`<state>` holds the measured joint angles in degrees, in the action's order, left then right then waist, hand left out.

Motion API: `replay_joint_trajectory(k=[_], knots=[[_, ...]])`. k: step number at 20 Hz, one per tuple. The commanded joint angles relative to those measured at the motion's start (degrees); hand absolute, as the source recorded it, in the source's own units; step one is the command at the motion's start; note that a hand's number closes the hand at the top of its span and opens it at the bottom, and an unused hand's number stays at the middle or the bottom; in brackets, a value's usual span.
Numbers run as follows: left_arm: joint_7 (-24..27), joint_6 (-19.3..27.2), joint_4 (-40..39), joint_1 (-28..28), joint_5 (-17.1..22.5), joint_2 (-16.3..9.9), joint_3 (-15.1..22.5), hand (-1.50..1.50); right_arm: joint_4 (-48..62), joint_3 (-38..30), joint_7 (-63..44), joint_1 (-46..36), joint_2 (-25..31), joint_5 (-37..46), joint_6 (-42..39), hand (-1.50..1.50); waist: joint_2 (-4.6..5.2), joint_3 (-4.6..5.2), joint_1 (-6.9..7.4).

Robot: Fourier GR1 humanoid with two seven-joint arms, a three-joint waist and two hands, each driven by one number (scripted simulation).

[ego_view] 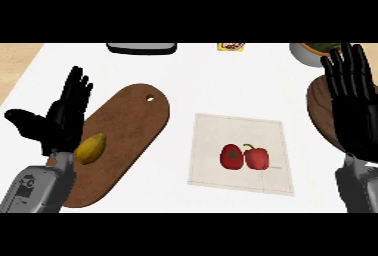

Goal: Pick the tomato from the placemat and place it in the bowl

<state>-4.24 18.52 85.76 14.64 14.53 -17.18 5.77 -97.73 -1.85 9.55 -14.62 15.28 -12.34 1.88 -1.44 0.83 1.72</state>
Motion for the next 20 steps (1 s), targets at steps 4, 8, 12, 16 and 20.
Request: replay_joint_trajectory(k=[4, 8, 12, 16, 20], knots=[[1.01, -7.74, 3.17, -1.62, -1.96, -1.34, 7.2, 0.0, -0.34, 2.86, -6.3, 6.76, -7.26, 14.15, 19.17, 1.5, 1.15, -0.65, -2.81], [0.94, -11.04, 2.87, -2.45, -2.32, -1.39, 10.86, 0.0, 7.96, 1.42, -11.55, 16.4, -1.41, 27.71, 26.2, 1.5, 2.33, -0.1, -5.68], [3.81, -15.68, 3.48, -5.11, -2.61, -1.1, 14.6, 0.0, 9.65, 13.5, -11.43, 15.75, -14.93, 32.02, 43.74, -1.5, 1.56, -0.77, -1.12], [2.63, -16.04, 5.1, -5.25, -2.21, -0.87, 14.45, 0.0, 12.55, 17.41, -23.94, 14.76, -12.58, 50.31, 41.43, -1.5, 1.44, -0.6, -1.1], [2.63, -15.85, 2.14, -3.6, -2.4, 0.09, 13.91, 0.0, 12.67, 18.07, -39.68, 10.83, -8.26, 58.94, 29.18, -1.5, 1.51, -0.47, -1.68]])
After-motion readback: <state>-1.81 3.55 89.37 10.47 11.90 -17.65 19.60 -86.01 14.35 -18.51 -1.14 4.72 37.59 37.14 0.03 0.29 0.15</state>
